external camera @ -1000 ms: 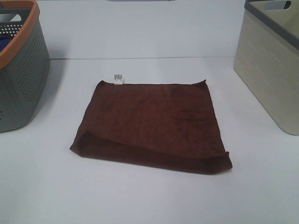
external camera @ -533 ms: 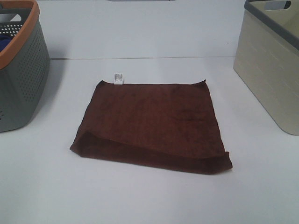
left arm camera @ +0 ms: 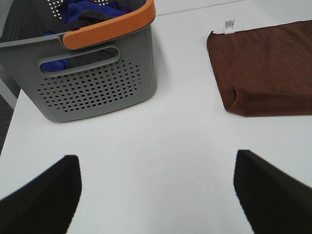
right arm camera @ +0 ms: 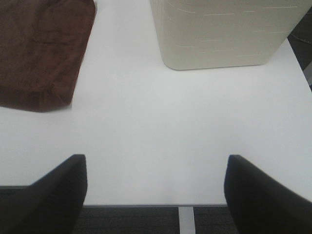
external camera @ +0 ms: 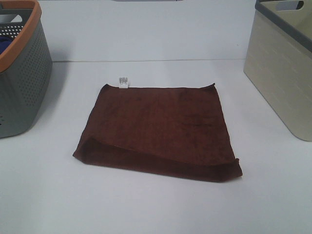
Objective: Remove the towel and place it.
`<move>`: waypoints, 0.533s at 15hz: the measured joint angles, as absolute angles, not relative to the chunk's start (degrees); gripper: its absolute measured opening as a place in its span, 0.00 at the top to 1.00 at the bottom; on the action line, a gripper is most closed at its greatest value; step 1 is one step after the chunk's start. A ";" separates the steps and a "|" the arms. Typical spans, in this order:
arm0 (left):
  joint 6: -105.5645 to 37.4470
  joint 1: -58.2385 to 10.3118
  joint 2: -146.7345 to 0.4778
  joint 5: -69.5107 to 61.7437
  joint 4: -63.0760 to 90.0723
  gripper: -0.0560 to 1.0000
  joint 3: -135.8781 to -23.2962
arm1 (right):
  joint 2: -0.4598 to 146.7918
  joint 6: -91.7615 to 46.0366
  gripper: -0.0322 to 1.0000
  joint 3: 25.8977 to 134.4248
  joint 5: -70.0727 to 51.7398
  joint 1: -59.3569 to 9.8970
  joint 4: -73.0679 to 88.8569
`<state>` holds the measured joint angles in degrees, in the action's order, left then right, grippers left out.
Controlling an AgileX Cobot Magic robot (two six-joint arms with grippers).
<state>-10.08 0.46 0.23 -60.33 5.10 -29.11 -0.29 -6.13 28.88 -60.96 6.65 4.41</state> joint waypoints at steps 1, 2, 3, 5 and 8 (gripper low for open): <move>-9.91 0.34 0.23 -60.33 5.27 0.18 -29.11 | -0.29 -6.88 0.31 28.88 -60.96 6.53 4.30; -9.91 0.34 0.23 -60.33 5.27 0.18 -29.11 | -0.29 -6.99 0.31 28.88 -60.96 6.13 4.30; -9.91 0.34 0.23 -60.33 5.33 0.18 -29.11 | -0.29 -6.99 0.31 28.88 -60.96 5.90 4.30; -9.91 0.34 0.23 -60.33 5.33 0.18 -29.11 | -0.29 -6.99 0.31 28.88 -60.96 5.79 4.30; -9.91 0.34 0.23 -60.33 5.33 0.18 -29.11 | -0.29 -6.99 0.31 28.88 -60.96 5.50 4.76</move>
